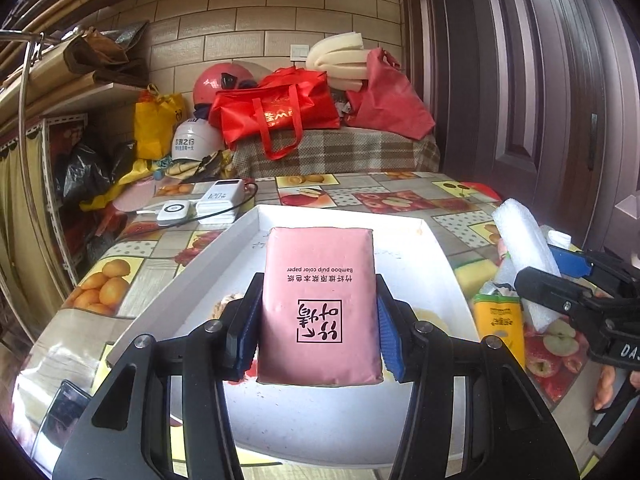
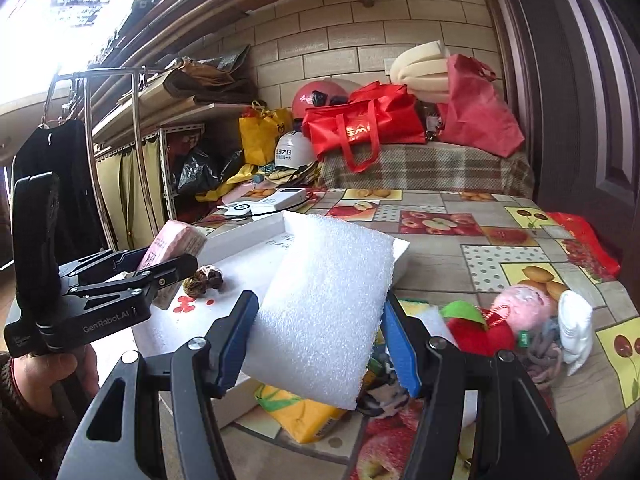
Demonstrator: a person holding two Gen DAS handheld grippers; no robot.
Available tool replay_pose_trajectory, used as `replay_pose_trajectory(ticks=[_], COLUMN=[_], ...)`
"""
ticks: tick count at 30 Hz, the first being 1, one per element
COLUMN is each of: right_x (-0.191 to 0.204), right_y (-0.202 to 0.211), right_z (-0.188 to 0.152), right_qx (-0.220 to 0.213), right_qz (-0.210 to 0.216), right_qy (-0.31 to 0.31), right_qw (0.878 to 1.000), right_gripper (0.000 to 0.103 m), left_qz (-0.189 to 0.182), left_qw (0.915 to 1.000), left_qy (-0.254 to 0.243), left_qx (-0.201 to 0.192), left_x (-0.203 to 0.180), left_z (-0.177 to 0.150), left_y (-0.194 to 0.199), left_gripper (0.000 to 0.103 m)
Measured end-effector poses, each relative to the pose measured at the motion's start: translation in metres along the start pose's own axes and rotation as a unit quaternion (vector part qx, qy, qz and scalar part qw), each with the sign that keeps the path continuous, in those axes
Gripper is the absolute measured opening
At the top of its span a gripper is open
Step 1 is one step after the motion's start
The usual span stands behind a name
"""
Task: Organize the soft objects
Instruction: 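Carry pink pack and foam block into the white tray and open both tools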
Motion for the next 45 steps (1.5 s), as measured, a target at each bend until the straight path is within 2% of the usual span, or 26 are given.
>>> replay_pose_trajectory(ticks=[10,15,25,26,27,28,29,31,35,45], right_x=[0.026,0.031,0.025,0.025,0.024,0.025,0.025,0.027,0.022,0.026], right_y=[-0.032,-0.049,-0.072,-0.073,-0.072,-0.07,-0.068,-0.064,-0.062,-0.054], right_z=[0.007,0.011,0.013,0.012,0.012,0.012,0.013,0.014,0.015,0.018], right_qx=[0.008,0.016,0.051,0.053,0.052,0.048,0.042,0.033,0.026,-0.003], right_qz=[0.006,0.005,-0.004,-0.005,-0.008,-0.012,-0.013,-0.016,-0.025,-0.025], right_qy=[0.016,0.014,-0.013,-0.014,-0.015,-0.015,-0.014,-0.01,-0.021,-0.011], right_qw=[1.0,1.0,0.999,0.998,0.998,0.999,0.999,0.999,0.999,1.0], right_gripper=[0.061,0.061,0.064,0.066,0.079,0.086,0.088,0.09,0.103,0.103], left_qz=[0.029,0.026,0.022,0.027,0.033,0.04,0.047,0.055,0.066,0.083], left_qw=[0.9993,0.9986,0.9971,0.9969,0.9966,0.9965,0.9965,0.9968,0.9969,0.9956], left_qy=[0.022,0.038,0.026,0.028,0.031,0.034,0.035,0.033,0.032,0.041], left_qx=[0.011,0.026,0.068,0.069,0.068,0.065,0.06,0.047,0.028,0.011], left_x=[0.029,0.036,0.031,0.032,0.034,0.035,0.036,0.035,0.037,0.042], left_z=[0.006,0.006,0.004,0.004,0.004,0.005,0.005,0.006,0.007,0.008], left_y=[-0.022,-0.029,-0.048,-0.048,-0.048,-0.047,-0.045,-0.039,-0.032,-0.026], left_gripper=[0.05,0.05,0.051,0.051,0.052,0.059,0.081,0.103,0.103,0.103])
Point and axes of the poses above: each gripper's, at about its wrist camera, not at the fingertips, and y roughly against the way its jaws point, x to its left, z to its top, the point moved 3 cm from there along -y, roughly the way its jaws point
